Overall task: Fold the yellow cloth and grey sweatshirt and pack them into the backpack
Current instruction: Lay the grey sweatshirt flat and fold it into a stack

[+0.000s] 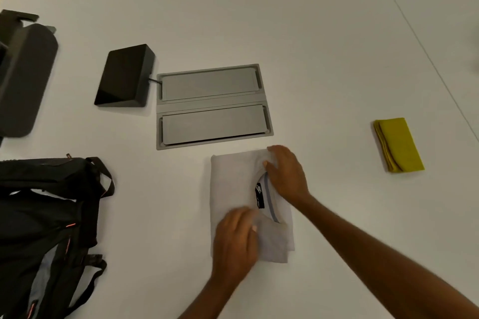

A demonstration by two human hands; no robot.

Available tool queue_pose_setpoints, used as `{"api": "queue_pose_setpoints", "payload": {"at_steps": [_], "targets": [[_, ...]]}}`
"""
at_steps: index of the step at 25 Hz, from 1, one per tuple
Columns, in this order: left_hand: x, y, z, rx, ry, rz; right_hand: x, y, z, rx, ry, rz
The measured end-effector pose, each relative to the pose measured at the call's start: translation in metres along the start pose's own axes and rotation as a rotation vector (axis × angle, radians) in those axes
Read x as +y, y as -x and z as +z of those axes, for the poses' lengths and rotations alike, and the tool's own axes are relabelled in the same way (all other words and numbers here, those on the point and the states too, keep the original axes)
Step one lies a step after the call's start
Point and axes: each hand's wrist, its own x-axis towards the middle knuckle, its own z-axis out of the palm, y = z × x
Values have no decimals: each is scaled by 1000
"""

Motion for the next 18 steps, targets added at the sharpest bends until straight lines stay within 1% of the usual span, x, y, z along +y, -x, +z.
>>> {"api": "queue_pose_setpoints", "payload": {"at_steps": [1,2,4,6,8,11,18], "targets": [[-10,-10,-6,23,-65,-26,0,22,4,32,74,-108],[-21,-20,-11,10,-129,-46,-2,45,11,40,139,-195],[-43,-34,-12,-78,-232,-45,-2,87,33,-1,257,-276],[-59,-38,-7,-200,-304,-42,1,116,55,-72,360,-246],[-65,-35,2,-258,-333,-66,8,129,69,-119,425,-181],[-60,-35,15,-266,-364,-93,17,129,71,-121,474,-146],[-40,-40,37,-271,-477,-115,34,122,58,-113,470,-192]]}}
